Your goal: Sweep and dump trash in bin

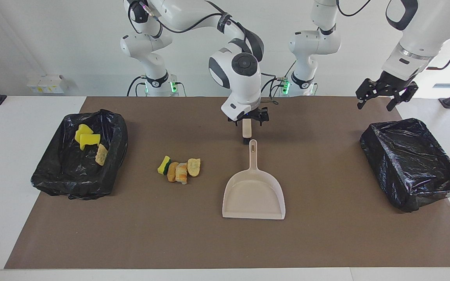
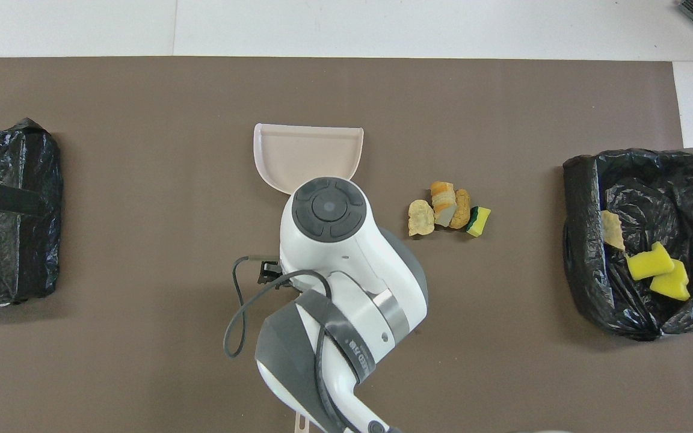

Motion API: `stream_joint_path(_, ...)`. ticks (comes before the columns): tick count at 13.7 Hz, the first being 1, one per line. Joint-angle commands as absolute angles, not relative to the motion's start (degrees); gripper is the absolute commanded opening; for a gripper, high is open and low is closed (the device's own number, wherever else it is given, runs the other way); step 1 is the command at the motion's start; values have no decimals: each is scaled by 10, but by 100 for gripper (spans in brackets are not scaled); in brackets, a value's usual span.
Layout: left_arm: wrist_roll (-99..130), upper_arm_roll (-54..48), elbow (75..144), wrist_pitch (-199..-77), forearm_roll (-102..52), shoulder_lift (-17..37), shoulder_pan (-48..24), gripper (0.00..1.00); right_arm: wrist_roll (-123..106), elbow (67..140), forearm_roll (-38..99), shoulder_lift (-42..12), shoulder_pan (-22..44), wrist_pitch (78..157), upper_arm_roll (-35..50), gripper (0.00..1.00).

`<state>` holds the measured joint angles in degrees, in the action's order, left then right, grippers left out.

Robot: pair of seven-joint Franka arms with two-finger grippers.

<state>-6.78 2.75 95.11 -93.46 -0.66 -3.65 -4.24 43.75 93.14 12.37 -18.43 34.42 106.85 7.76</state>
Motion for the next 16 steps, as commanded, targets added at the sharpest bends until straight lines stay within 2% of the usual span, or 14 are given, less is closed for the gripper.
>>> stream_joint_path(1,-73,30,955,-936,-2,-42,-47,100,487,1102,147,-86,390,1158,80,100)
stream_joint_path(3,-73,26,957,-936,-2,-43,-52,100,514,1171,162,-73,438,1221,80,100)
stream_joint_path(5,-75,23,961,-936,-8,-45,-54,100,518,1212,162,-71,458,1244,80,100)
stream_joint_path(8,-63,13,965,-954,-11,-32,-94,100,514,1254,162,-60,460,1285,80,100)
stream_joint_path(10,-48,12,966,-1001,-22,-9,-123,100,519,1254,162,-60,461,1286,81,100)
stream_joint_path(11,-34,12,967,-1022,-22,8,-139,100,519,1255,162,-59,461,1284,81,92)
stream_joint_path(12,-18,12,967,-1037,-22,22,-155,100,519,1254,162,-59,461,1284,81,71)
stream_joint_path(14,14,12,967,-1078,-22,49,-181,100,513,1254,162,-60,461,1285,82,0)
stream_joint_path(16,36,12,967,-1112,-22,72,-197,100,518,1254,163,-60,460,1284,82,0)
